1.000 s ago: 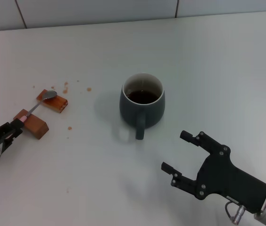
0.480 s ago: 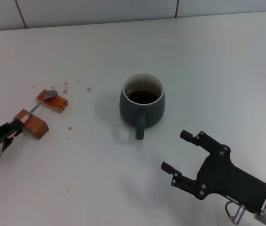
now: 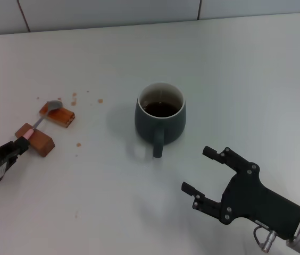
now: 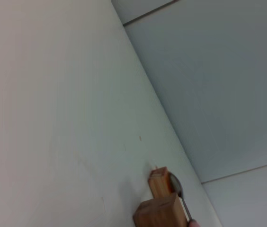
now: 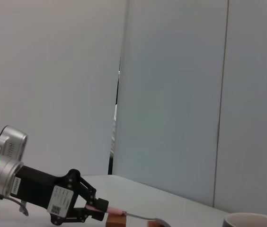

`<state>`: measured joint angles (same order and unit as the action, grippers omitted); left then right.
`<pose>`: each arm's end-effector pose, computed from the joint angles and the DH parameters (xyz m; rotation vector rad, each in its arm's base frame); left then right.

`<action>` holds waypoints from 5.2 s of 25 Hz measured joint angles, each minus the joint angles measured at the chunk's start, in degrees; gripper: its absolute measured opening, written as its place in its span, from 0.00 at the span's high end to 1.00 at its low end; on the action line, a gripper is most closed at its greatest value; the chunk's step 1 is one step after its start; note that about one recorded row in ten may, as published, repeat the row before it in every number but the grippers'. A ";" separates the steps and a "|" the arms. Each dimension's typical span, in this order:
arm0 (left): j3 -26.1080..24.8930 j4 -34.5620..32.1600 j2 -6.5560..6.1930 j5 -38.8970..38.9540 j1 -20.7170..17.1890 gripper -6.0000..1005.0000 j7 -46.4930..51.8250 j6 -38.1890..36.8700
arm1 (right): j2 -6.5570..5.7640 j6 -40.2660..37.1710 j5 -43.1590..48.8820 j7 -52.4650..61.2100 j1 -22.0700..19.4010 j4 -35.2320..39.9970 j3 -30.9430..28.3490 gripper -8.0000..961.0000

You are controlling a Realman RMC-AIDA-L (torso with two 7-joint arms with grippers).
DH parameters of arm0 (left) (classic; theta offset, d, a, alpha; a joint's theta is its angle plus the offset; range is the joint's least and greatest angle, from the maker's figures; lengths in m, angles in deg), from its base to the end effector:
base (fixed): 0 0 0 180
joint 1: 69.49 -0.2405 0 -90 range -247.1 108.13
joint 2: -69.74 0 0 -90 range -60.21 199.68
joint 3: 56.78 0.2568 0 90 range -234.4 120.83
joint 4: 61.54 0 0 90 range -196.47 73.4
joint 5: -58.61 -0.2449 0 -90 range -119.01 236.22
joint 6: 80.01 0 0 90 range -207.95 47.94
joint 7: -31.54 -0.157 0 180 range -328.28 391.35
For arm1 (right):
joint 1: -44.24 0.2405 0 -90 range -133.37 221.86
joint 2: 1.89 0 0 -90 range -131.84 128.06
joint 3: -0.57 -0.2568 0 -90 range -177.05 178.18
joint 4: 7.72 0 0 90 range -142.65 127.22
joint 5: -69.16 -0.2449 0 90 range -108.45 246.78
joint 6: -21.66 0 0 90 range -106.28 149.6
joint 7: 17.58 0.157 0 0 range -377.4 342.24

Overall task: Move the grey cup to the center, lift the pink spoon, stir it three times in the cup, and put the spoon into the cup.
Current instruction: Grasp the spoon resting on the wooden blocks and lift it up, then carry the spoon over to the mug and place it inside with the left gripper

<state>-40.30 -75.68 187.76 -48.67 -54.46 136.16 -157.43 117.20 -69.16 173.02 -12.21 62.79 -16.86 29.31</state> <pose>-0.4126 0.2631 -0.0288 -1.5763 -1.8834 -1.1701 0.3110 0.2069 -0.1199 -2.3332 0.1542 0.9358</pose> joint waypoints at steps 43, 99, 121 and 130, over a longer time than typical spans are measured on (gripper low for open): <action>26.16 -59.72 -2.23 -19.80 24.87 0.86 9.22 -28.88 | -0.09 -2.92 -0.50 2.66 -3.06 2.99 -3.25 0.18; 50.88 -52.86 0.93 -38.51 38.01 0.86 12.74 -15.84 | -0.09 -3.80 -0.27 3.32 -3.90 4.30 -3.34 0.18; 54.46 -55.77 0.89 -38.23 37.66 0.86 14.86 -17.04 | -0.01 -4.20 -0.49 3.32 -3.75 4.30 -3.34 0.18; 57.29 -55.90 1.09 -36.46 38.14 0.86 15.89 -15.27 | 0.00 -4.20 -0.50 3.32 -3.53 4.30 -3.34 0.18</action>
<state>16.99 -131.59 188.85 -85.13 -16.32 152.05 -172.70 117.20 -73.36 172.52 -8.89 59.26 -12.55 25.97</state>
